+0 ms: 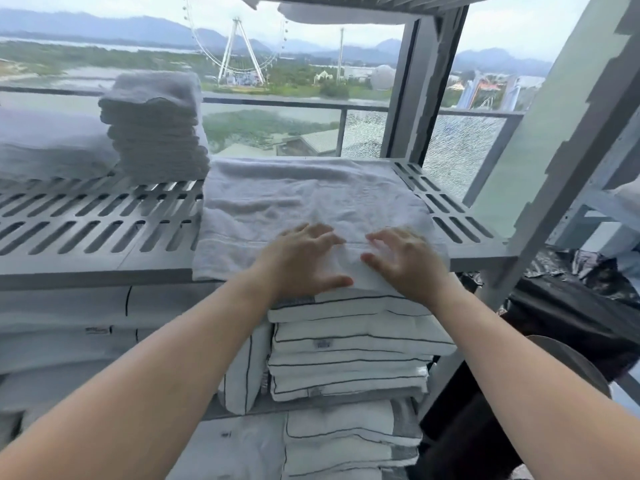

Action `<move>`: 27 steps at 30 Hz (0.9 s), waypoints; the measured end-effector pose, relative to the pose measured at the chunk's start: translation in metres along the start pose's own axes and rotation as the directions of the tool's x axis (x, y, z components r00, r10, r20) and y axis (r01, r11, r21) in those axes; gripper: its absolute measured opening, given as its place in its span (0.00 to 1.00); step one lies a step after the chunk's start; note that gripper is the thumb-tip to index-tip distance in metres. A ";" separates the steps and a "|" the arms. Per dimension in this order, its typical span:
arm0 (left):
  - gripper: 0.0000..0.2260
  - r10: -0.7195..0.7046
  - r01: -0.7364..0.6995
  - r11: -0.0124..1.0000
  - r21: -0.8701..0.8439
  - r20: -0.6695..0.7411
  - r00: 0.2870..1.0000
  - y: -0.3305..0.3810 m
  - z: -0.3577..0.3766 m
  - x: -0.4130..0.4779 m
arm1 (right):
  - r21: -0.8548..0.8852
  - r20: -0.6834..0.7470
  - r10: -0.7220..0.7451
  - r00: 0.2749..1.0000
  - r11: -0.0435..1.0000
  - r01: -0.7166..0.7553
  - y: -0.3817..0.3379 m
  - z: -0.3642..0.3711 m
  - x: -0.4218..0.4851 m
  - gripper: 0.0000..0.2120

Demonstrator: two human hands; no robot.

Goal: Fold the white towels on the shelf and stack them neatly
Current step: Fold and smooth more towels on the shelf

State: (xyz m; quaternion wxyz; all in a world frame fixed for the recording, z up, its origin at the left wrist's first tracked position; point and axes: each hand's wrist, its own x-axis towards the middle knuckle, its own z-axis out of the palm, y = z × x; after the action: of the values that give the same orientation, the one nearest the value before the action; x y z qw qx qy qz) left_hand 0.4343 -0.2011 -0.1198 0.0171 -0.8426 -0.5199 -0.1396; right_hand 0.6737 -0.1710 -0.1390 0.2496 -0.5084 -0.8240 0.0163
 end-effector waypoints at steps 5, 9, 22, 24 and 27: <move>0.29 0.055 -0.033 0.955 0.296 -0.065 0.996 0.010 0.014 -0.012 | -0.264 0.219 -0.031 0.975 0.960 0.090 0.000 -0.003 -0.019 0.50; 0.26 0.004 0.019 0.981 0.195 -0.113 0.994 0.015 0.005 -0.012 | -0.075 -0.029 -0.041 0.999 0.996 0.039 0.000 -0.006 -0.025 0.26; 0.09 -0.056 0.099 0.958 0.271 -0.159 0.986 0.031 -0.016 -0.019 | -0.106 -0.119 0.050 0.992 0.992 -0.063 0.014 -0.046 -0.014 0.10; 0.09 -0.035 0.082 0.949 0.305 -0.158 0.987 0.033 -0.015 -0.023 | -0.191 0.003 0.065 0.998 0.980 -0.063 0.013 -0.050 -0.010 0.13; 0.12 -0.042 0.099 0.949 0.301 -0.191 0.981 0.035 -0.016 -0.021 | -0.249 0.060 0.075 0.995 0.967 -0.058 0.016 -0.050 -0.008 0.10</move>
State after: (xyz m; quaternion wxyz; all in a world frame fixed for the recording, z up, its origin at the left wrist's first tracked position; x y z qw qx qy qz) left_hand 0.4531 -0.2387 -0.1061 0.1913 -0.7940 -0.5613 -0.1336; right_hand 0.7110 -0.1820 -0.1031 0.1552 -0.5620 -0.8102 -0.0606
